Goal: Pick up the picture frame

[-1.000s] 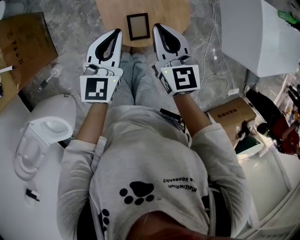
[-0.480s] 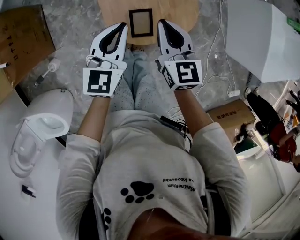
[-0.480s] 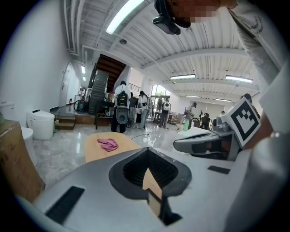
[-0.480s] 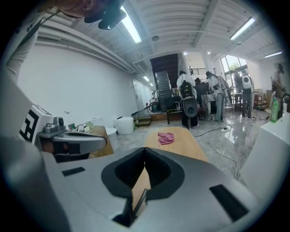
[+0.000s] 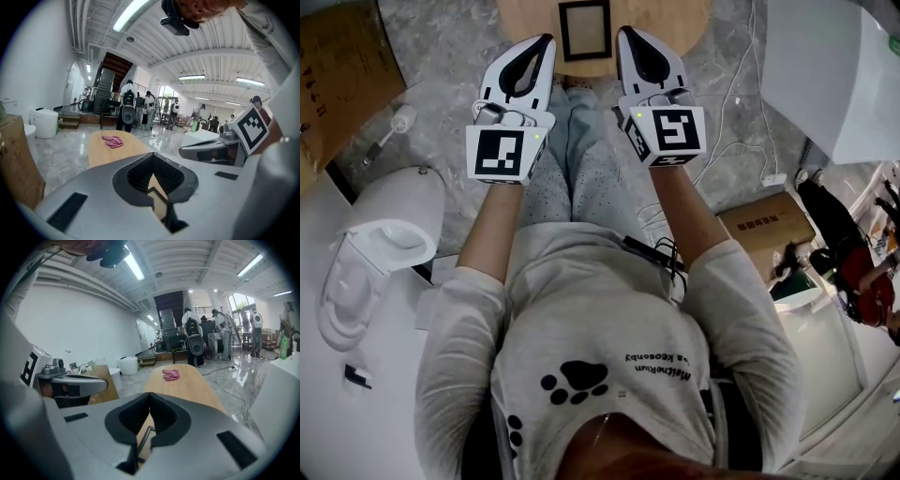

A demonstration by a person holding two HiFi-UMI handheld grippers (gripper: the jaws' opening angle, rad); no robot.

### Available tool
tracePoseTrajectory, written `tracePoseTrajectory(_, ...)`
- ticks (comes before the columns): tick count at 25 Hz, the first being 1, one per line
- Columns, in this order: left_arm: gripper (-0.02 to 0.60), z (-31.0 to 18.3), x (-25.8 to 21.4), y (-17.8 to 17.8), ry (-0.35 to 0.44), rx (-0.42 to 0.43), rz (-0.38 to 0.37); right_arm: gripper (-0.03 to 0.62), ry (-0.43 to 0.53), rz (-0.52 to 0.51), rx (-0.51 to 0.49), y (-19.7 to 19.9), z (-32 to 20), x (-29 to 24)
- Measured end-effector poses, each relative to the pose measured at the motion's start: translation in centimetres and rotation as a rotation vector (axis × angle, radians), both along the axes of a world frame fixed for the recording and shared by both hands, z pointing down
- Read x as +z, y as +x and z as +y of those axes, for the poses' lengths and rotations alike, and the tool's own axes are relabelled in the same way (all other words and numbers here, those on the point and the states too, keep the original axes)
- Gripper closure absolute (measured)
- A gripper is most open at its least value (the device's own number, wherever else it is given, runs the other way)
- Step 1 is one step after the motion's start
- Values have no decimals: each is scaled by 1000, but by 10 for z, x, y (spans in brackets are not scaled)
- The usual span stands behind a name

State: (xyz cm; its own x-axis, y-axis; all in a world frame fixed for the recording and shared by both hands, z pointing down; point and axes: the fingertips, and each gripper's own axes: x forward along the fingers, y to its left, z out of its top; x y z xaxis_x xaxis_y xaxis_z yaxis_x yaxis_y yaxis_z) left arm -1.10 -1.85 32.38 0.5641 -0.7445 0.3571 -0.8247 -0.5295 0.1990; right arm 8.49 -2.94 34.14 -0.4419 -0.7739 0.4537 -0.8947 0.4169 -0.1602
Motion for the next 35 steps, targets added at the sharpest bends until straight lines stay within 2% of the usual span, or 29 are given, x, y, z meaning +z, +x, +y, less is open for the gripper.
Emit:
tracePoseTrajectory(17,574,2,61,-12,-48,-31,-14,585,-49,36,2,-1,-1,67)
tracePoseTrajectory(26,574,3,98,-7,-110,-40,1,586,-100,68,-13,1,1,106)
tracePoseTrajectory(35,574,4,135,-9,-171,-48,-19,585,-165,97,-26,2,6,147)
